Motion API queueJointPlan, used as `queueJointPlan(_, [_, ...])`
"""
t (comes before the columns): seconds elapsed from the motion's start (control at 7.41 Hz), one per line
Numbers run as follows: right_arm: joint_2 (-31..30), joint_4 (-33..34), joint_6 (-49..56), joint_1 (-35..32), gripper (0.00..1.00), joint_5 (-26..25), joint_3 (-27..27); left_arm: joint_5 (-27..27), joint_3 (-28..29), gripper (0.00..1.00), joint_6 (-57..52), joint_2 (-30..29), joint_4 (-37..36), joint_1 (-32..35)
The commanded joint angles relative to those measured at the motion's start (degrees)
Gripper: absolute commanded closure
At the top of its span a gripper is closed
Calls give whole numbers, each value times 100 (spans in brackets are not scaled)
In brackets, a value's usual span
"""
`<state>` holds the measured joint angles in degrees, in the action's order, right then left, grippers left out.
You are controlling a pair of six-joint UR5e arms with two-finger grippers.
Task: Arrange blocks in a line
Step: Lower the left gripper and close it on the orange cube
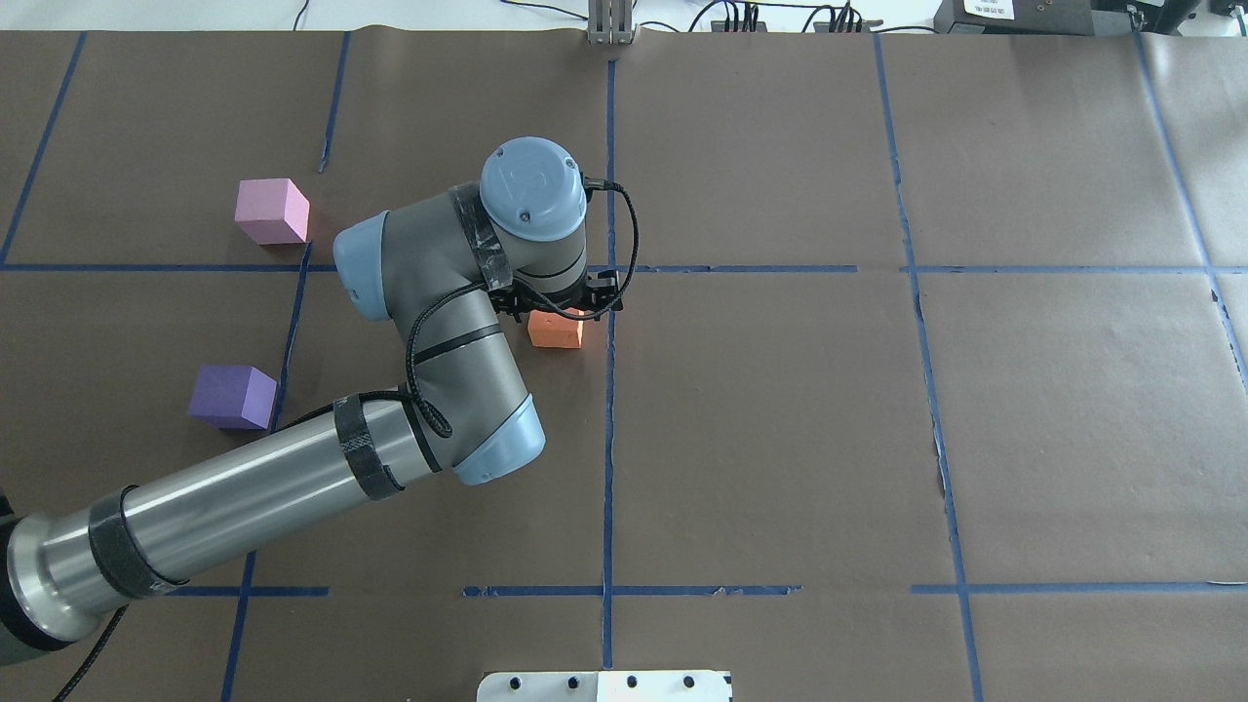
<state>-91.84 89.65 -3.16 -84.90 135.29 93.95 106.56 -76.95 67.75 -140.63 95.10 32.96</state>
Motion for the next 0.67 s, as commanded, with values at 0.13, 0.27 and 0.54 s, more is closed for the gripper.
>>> queueJointPlan(0.13, [0, 0, 0, 0, 0, 6, 0, -4, 127, 0, -16, 0, 122, 0])
queueJointPlan(0.27, [9, 0, 0, 0, 0, 6, 0, -12, 145, 0, -25, 9, 210, 0])
queueJointPlan(0.54, [9, 0, 0, 0, 0, -3, 0, -126, 154, 2, -17, 9, 219, 0])
